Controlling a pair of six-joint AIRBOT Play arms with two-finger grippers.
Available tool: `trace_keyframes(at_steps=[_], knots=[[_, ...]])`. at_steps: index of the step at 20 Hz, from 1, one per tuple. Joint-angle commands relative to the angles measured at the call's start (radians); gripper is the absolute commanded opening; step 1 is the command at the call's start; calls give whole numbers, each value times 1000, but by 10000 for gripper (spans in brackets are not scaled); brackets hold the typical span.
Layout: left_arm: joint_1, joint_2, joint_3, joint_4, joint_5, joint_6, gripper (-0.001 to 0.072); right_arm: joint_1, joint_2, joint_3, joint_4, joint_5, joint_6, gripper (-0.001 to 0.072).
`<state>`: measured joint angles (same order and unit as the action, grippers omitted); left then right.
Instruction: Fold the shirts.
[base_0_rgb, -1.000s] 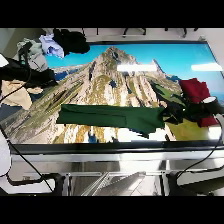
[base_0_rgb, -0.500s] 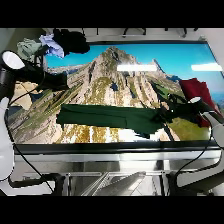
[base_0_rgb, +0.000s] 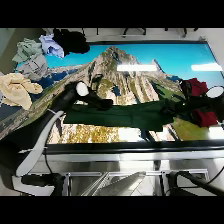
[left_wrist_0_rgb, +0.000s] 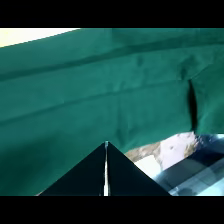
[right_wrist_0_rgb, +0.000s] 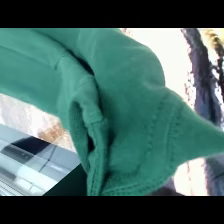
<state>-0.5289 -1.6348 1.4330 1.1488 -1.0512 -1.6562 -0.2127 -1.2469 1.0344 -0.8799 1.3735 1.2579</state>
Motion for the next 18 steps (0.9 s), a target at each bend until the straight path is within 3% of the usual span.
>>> trace_keyframes(at_steps=[1, 11, 15, 18], knots=[[-122, -160, 100, 10, 74, -43, 13, 18, 98, 1, -16, 34, 75, 27], [-151, -433, 380, 2, -27, -141, 12, 38, 182, 1, 89, 56, 75, 27], [-168, -438, 447, 5, -52, -140, 13, 64, 184, 2, 117, 56, 79, 27], [-143, -433, 557, 23, -206, -69, 13, 65, 181, 4, 117, 39, 98, 27]])
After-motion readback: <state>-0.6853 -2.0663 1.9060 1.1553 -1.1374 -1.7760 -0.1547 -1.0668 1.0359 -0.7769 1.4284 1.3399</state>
